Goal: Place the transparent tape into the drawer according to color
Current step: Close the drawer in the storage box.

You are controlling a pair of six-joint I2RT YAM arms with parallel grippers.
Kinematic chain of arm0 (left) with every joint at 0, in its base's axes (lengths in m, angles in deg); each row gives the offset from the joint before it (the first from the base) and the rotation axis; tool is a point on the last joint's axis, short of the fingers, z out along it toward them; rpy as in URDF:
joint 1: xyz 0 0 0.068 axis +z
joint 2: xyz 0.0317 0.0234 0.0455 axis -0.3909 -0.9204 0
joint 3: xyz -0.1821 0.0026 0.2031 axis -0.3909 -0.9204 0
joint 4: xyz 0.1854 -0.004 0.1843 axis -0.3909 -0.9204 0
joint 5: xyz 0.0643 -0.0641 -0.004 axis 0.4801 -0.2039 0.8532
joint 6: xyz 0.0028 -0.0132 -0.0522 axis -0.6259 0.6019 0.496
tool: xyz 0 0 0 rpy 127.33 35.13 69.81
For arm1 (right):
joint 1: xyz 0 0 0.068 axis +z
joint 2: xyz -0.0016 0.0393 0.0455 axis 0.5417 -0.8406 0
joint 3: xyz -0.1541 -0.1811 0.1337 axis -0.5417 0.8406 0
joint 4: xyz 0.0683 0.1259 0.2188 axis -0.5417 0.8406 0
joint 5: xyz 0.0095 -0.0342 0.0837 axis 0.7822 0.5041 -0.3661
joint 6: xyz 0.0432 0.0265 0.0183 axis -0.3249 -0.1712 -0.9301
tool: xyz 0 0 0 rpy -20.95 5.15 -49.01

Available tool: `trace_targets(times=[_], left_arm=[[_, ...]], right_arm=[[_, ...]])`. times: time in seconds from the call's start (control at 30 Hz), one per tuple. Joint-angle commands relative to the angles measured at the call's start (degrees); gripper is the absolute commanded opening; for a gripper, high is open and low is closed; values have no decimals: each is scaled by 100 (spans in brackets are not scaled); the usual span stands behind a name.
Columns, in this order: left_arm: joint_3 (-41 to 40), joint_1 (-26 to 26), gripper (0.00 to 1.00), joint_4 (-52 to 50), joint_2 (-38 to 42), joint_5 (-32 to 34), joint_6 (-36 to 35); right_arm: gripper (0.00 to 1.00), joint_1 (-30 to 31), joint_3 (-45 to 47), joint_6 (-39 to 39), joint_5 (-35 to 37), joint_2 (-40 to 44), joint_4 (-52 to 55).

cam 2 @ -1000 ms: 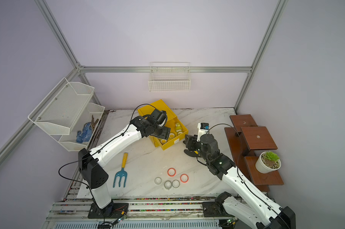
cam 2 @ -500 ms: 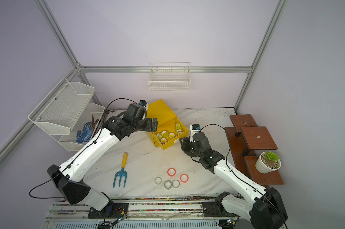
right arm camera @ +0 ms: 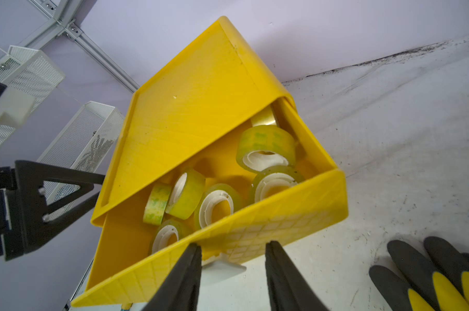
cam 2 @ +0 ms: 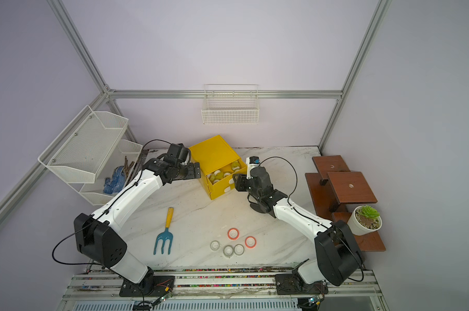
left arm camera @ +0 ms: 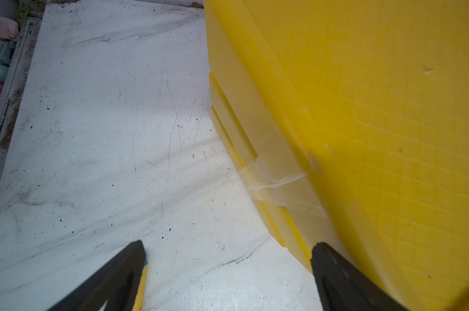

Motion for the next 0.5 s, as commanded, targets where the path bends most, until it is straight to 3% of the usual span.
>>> trace_targets(times=[0.0,0.27,0.47], left_arm=[[18,40,100,208,-1,-129,102],[-104,40,100,210,-2,-322,83],[-185,37,100,176,74,-524,84]], right_arm=[[44,7,-346,-55,-141,-394,-616],[44,31,-603,-326,-100,-968,-1244],[48,61,-458,-403,-82,-802,-1200]])
